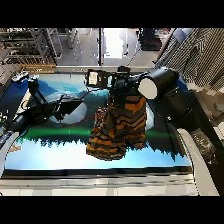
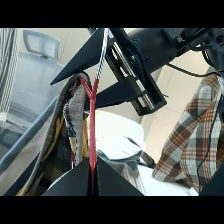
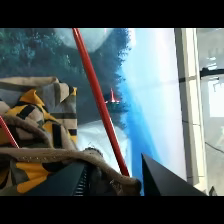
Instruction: Fold the clothes and pants, and hang the long-sleeved shirts on hangers.
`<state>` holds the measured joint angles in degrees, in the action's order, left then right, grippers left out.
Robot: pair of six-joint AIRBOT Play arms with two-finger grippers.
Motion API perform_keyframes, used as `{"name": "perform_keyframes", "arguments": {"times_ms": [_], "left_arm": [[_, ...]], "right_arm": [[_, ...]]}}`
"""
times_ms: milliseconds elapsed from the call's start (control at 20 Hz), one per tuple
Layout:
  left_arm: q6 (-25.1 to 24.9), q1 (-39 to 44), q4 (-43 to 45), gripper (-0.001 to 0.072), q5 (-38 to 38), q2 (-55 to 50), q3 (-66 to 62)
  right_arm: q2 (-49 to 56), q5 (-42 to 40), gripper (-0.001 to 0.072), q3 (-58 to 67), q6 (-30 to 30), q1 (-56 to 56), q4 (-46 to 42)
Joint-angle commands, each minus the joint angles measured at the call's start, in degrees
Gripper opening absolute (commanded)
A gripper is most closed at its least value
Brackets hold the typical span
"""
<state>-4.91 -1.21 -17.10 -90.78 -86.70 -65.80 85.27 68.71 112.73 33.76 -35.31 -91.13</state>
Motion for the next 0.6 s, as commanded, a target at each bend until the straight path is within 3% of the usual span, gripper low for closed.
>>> {"name": "perform_keyframes", "arguments": {"times_ms": [0,50,100,450,550], "left_arm": [[0.2,0.0,1.2,0.0012,0.1,0.0,0.0],[0.2,0.0,1.6,0.0012,0.1,0.0,0.0],[0.2,0.0,1.9,0.0012,0.1,0.0,0.0],[0.2,0.0,1.6,0.0012,0.2,0.0,0.0],[0.2,0.0,1.2,0.0012,0.2,0.0,0.0]], "right_arm": [[-1.0,-2.4,0.0503,0.3,4.1,-0.2,-3.9],[-1.7,-2.3,0.0568,1.1,7.2,0.0,-4.7],[-2.7,-1.2,0.0569,1.8,9.4,0.0,-5.8],[-8.4,16.7,0.0562,2.1,18.2,0.0,-6.3],[-8.4,18.4,0.0511,1.5,20.2,0.0,-6.3]]}}
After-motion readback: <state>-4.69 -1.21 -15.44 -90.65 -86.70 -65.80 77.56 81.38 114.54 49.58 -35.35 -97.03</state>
